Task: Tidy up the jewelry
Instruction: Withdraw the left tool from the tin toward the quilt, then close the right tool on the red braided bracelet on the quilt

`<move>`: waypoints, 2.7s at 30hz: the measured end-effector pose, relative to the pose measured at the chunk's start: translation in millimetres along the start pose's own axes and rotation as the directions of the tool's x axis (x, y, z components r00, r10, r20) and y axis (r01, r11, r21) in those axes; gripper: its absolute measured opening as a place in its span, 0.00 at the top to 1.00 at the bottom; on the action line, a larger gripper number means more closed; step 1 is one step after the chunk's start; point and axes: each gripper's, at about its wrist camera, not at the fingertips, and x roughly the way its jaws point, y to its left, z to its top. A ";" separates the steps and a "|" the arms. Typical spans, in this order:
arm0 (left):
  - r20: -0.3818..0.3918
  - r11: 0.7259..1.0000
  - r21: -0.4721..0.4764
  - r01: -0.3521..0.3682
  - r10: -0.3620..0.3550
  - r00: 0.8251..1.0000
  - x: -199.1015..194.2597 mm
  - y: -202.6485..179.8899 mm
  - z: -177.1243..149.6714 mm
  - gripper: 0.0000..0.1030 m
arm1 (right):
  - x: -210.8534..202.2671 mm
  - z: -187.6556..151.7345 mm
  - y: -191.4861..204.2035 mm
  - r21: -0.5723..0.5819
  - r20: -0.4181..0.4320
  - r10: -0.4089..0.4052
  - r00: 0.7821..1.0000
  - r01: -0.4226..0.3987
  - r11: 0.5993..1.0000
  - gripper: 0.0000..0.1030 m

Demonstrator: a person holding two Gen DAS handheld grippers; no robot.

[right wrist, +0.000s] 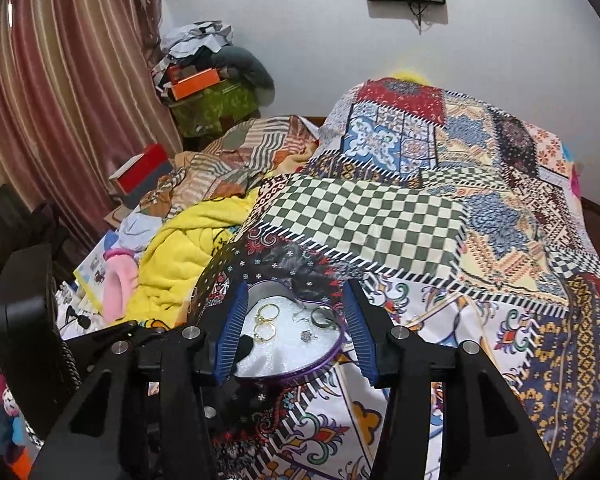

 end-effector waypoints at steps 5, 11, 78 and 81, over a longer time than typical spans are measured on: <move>0.038 1.000 0.007 -0.015 0.015 0.999 -17.1 -5.0 4.5 0.64 | -16.8 -1.7 -6.4 0.010 0.025 -0.027 0.999 0.027 1.000 0.56; 0.073 1.000 0.020 -0.015 0.014 0.997 -33.4 -17.0 11.0 0.61 | -46.5 -7.3 -23.1 0.054 0.064 -0.065 0.996 0.062 0.997 0.56; -0.227 0.963 0.115 0.243 -0.213 0.950 110.7 -135.1 -3.9 0.96 | -14.1 -102.5 -164.1 0.231 -0.256 -0.148 0.955 0.209 0.950 0.54; -0.209 0.966 0.109 0.235 -0.209 0.955 104.0 -131.0 -4.1 0.99 | -8.1 -102.7 -165.1 0.225 -0.255 -0.156 0.954 0.216 0.950 0.54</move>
